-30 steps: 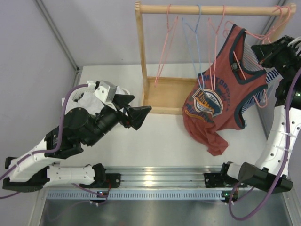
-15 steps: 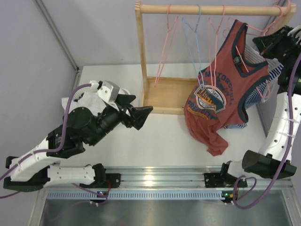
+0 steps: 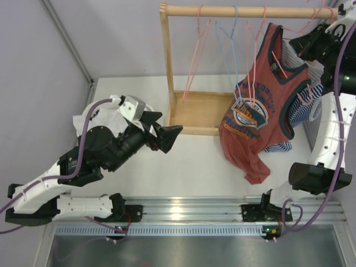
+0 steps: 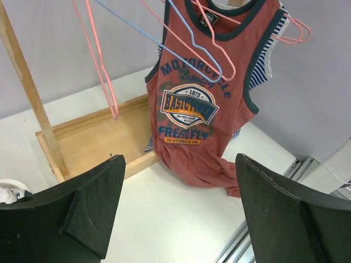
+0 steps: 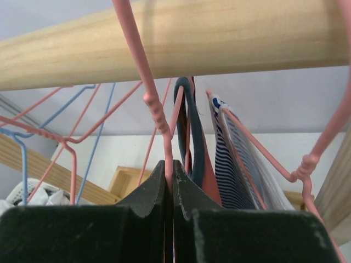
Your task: Place the tank top on the hanger
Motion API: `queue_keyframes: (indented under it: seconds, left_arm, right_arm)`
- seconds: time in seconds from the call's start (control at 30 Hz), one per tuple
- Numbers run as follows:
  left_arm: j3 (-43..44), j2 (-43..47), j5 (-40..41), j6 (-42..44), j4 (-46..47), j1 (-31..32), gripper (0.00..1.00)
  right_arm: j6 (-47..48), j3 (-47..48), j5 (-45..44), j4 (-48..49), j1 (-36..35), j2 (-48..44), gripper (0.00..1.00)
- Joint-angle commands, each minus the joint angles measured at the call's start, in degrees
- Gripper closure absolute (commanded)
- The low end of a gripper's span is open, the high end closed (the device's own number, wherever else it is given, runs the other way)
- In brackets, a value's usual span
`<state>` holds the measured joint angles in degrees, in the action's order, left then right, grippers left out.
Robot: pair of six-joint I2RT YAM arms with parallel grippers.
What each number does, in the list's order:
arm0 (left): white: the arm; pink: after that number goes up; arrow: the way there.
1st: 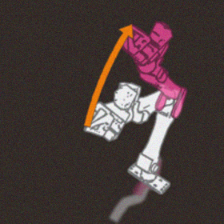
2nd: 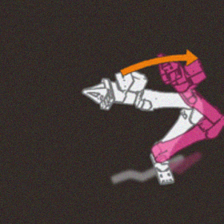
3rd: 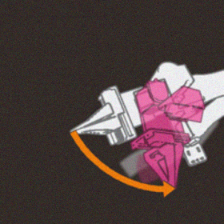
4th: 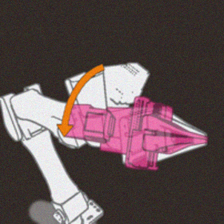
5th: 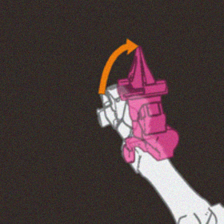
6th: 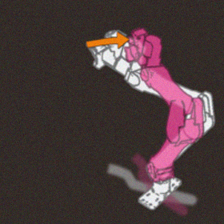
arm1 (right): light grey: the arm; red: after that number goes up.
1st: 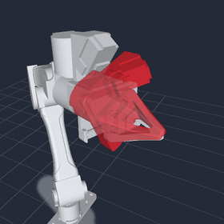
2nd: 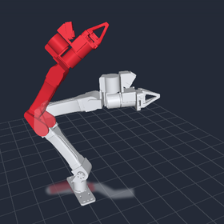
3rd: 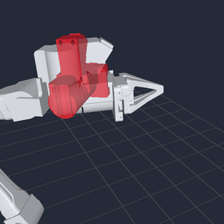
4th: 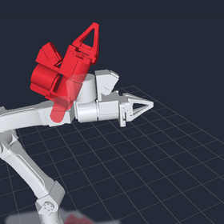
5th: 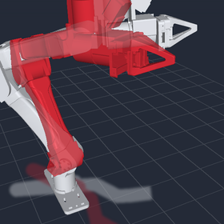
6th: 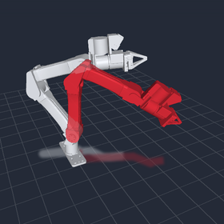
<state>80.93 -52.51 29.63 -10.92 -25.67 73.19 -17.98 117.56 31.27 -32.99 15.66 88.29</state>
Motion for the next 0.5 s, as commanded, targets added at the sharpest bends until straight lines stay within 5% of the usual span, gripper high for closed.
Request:
queue_keyframes:
  seconds: [0.0,0.47]
  left_arm:
    - [1.96,-0.4,0.96,1.07,2.64,0.2,0.14]
    - [1.87,-1.89,1.22,0.46,2.91,0.11,0.13]
  right_arm:
    - [1.72,4.35,-1.12,1.18,-0.98,1.27,1.0]
    - [4.44,-3.56,-3.32,0.74,-1.86,-1.89,1.0]
